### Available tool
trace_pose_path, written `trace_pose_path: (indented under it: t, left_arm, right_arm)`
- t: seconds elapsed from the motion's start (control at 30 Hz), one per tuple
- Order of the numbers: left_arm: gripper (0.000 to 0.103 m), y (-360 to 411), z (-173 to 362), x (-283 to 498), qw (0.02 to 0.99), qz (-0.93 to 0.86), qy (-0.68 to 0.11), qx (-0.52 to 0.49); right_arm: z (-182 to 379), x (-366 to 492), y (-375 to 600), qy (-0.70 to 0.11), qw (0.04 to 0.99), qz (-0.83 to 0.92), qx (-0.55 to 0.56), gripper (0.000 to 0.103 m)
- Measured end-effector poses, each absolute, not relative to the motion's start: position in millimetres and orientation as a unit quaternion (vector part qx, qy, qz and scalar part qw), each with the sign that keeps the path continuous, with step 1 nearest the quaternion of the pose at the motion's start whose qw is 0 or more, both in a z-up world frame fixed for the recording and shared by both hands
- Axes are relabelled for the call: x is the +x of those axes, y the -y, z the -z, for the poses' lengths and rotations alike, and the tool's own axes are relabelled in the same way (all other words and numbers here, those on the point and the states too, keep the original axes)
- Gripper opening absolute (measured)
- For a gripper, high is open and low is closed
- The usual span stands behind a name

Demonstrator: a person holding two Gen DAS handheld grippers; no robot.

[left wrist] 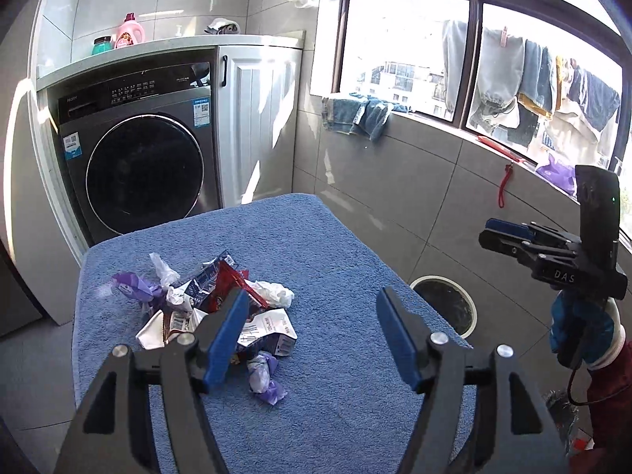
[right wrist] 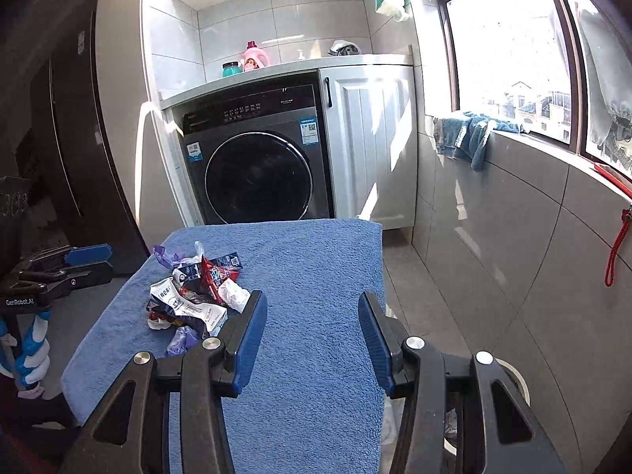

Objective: Collect trash
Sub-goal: 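Grasp the white receipt paper with the left tool while the right tool grasps the white tissue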

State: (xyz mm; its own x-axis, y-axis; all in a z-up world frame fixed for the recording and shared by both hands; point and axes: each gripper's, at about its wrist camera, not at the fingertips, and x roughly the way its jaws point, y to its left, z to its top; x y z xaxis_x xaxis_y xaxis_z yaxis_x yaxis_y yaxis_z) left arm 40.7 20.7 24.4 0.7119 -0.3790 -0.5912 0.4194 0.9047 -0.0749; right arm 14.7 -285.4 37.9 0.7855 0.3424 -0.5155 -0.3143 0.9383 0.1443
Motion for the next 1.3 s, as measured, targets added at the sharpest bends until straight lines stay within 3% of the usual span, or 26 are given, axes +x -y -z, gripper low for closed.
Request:
trace_pose_path:
  t: [0.17,0.47,0.77,1.03,1.2,1.3]
  left_arm:
    - [0.066,-48.2,0.3,37.1,0.917,0.204,-0.334,0.079]
    - [0.066,-80.5,51.0,96.9,0.899,0.173,-0.401,-0.026]
    - [0.065,-76.9,81.3,151.8,0.882,0.147,-0.447,-0.041]
    - [0.048,-74.4,103.5,166.9,0.873,0.140,-0.466,-0.014]
    - [0.031,-62.9,107.6,154.5,0.874,0.162,-0.457,0.012]
    - [0.030,-55.3,108.3,141.6,0.880,0.166,-0.445,0.033]
  right_arm:
    - [-38.1,18.1,244.0,-0.286,0.934,-0.213,0.001,0.046]
    - [7.5,64.5,215.4,-0.340,0.909,-0.242,-0.005,0.046]
    - [38.3,115.3,192.2,-0.373,0.888,-0.269,-0.005,0.046]
    - [58.6,153.1,164.8,-0.387,0.871,-0.302,-0.013,0.046]
    - [69.4,168.5,142.4,-0.397,0.858,-0.325,-0.026,0.046]
    - [78.9,177.0,133.1,-0.406,0.852,-0.329,-0.032,0.046]
